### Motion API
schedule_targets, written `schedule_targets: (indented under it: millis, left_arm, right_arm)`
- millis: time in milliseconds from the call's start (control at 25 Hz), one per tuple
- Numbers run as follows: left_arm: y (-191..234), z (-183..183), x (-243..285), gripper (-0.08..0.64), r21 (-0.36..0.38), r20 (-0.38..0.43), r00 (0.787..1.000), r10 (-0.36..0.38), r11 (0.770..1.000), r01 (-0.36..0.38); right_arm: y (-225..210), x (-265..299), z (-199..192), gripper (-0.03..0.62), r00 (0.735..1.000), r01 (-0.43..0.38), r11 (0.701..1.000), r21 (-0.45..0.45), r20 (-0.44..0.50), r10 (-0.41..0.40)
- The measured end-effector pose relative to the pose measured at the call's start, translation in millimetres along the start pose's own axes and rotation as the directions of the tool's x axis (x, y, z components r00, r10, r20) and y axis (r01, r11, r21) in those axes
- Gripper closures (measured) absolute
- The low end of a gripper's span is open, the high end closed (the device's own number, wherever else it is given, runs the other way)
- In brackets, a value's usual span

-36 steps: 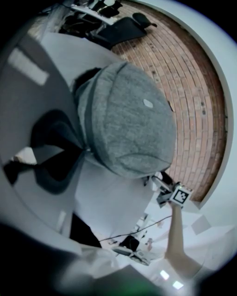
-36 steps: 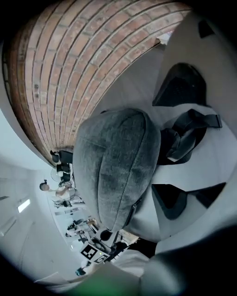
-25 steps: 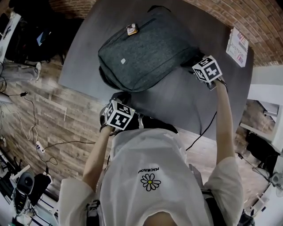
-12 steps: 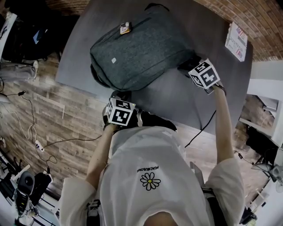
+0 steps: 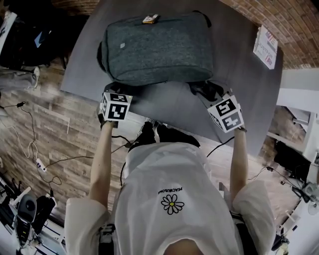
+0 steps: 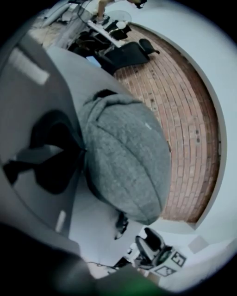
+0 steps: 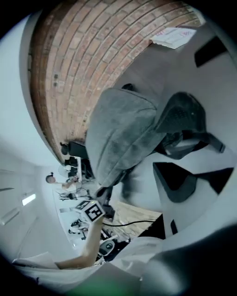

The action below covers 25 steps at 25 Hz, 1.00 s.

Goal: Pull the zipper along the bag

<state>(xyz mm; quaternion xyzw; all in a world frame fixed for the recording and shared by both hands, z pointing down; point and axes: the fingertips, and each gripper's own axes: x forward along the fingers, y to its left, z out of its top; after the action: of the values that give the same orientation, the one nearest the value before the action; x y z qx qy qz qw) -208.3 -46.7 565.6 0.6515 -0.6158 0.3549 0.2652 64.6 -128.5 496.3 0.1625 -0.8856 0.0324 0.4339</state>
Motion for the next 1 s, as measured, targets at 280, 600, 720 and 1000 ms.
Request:
schedule_targets:
  millis: [280, 600, 720, 1000]
  left_arm:
    - [0.4, -2.6, -0.2, 0.548, 0.011, 0.034, 0.999, -0.025, 1.0, 0.025]
    - [-0.9, -15.5, -13.0, 0.548, 0.079, 0.045, 0.998, -0.05, 0.996, 0.046]
    - [-0.5, -17.0, -18.2, 0.548, 0.105, 0.055, 0.997, -0.059, 0.993, 0.053]
    - [-23.3, -12.6, -19.7, 0.548, 0.203, 0.052, 0.991, -0.123, 0.973, 0.11]
  right_arm:
    - [103.4, 24.8, 120.0, 0.592, 0.95, -0.058, 0.986, -0.157, 0.295, 0.103]
    - [113.4, 106.4, 153.7, 0.594, 0.974, -0.11, 0.95, -0.291, 0.159, 0.161]
    - [113.1, 108.1, 156.1, 0.594, 0.973, -0.138, 0.952, -0.275, 0.144, 0.182]
    - [118.0, 114.4, 159.3, 0.594, 0.965, -0.186, 0.947, -0.261, 0.132, 0.226]
